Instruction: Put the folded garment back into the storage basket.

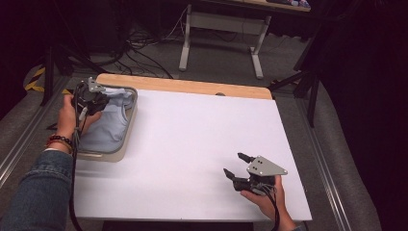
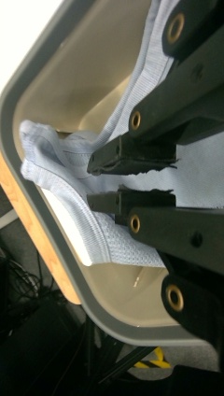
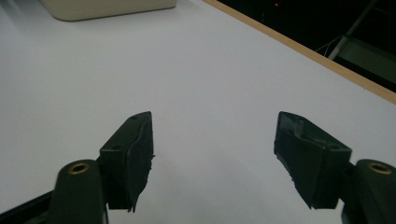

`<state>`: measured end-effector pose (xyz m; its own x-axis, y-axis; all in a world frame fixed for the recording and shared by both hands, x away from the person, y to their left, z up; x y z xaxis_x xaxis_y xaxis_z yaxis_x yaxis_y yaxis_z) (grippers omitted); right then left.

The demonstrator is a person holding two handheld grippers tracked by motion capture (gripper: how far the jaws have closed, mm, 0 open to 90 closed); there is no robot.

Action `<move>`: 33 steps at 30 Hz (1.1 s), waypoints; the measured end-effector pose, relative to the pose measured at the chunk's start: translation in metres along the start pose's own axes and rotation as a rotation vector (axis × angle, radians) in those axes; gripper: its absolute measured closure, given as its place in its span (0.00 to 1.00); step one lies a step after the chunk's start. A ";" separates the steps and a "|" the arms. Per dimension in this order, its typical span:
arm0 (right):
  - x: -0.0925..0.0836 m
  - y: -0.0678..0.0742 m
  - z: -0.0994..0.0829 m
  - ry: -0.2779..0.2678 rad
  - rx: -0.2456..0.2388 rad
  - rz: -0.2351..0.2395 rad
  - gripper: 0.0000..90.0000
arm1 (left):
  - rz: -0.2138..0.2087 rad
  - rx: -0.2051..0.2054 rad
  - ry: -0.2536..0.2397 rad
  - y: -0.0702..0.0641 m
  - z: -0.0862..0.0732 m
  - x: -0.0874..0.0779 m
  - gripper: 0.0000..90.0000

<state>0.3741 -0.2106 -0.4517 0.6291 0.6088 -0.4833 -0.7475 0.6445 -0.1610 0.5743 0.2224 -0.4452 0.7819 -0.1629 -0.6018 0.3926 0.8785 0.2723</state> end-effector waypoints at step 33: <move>-0.001 -0.005 0.003 -0.046 -0.006 -0.054 0.24 | -0.010 -0.032 -0.097 -0.003 0.007 -0.007 0.32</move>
<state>0.3786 -0.2130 -0.4478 0.6773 0.5942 -0.4339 -0.7136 0.6741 -0.1908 0.5706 0.2178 -0.4369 0.8218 -0.2134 -0.5283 0.3864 0.8902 0.2414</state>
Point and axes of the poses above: each handheld gripper's, and its own axes: x roughly forward along the jaws, z roughly out of its top, y roughly to its left, the point moved 10 cm from there along x, roughly forward along the jaws, and after that the axes turned 5 degrees about z, right-handed, at the moved point
